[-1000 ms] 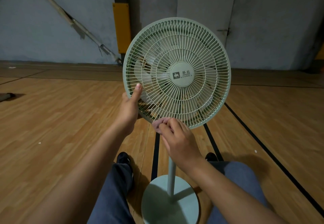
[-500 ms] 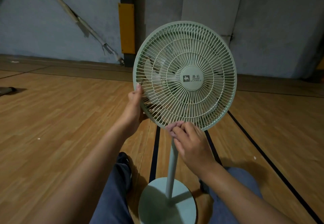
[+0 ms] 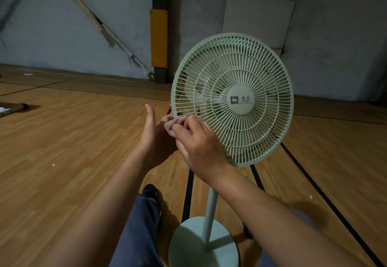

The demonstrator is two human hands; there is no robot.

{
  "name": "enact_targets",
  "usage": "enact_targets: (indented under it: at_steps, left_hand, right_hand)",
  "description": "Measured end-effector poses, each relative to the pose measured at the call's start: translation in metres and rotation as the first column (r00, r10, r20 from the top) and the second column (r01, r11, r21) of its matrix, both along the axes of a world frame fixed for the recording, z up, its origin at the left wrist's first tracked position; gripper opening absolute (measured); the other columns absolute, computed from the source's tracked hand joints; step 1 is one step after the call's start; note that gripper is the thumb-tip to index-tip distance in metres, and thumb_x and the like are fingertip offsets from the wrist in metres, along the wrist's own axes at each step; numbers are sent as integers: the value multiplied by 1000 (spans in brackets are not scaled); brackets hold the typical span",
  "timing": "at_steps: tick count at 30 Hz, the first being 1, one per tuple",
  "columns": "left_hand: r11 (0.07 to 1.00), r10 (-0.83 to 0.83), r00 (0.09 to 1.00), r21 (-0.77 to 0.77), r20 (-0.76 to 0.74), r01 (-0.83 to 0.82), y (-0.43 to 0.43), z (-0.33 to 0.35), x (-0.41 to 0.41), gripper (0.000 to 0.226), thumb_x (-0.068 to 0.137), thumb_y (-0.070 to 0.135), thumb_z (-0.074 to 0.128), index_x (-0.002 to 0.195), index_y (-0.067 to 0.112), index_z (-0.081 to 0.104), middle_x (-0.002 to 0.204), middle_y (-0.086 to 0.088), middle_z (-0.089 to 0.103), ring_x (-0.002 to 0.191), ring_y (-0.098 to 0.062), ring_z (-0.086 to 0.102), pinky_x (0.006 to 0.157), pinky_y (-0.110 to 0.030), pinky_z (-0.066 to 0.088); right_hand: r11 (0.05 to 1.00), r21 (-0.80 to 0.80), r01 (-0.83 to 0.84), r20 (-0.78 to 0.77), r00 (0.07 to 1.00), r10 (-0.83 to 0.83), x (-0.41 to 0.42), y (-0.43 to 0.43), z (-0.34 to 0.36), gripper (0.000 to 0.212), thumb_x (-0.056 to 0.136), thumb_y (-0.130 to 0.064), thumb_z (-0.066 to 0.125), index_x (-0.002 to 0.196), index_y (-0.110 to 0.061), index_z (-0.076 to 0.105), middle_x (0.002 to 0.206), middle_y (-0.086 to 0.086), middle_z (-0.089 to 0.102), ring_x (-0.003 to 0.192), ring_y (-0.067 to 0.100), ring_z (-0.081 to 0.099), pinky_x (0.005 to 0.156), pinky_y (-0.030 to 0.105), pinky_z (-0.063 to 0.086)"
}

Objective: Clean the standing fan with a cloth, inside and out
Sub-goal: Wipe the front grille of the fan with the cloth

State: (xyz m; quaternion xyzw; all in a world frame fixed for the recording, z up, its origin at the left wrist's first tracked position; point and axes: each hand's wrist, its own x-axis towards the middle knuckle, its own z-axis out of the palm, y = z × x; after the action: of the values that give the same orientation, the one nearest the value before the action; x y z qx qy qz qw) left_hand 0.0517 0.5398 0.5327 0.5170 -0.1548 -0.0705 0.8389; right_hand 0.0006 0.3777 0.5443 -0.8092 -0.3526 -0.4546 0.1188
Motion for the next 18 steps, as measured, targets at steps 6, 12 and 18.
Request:
enact_targets:
  at_steps: [6,12,18]
  left_hand:
    - [997,63,998,-52,-22,-64,-5,-8,-1,105,97,89,9,155,8,45,148,-21,66,137,-39,65,114,-54,50]
    - [996,70,997,-52,-42,-72,-7,-5,-2,108,99,86,5,157,5,45,136,-13,72,119,-31,73,91,-45,62]
    - [992,6,998,-126,-60,-13,-8,-5,-5,101,100,85,7,156,11,47,147,-15,68,121,-31,74,92,-45,65]
  right_hand:
    - [999,-29,27,-32,999,-27,-5,-21,-29,26,101,-9,59,125,-8,70,112,14,56,102,27,58,88,39,54]
    - [998,-46,44,-47,998,-47,-13,-49,-51,24,101,-11,65,124,-13,71,114,11,58,107,25,59,86,44,53]
    - [999,-23,41,-32,999,-41,-9,-32,-16,22,99,-13,66,120,-10,72,104,10,57,91,23,53,78,43,51]
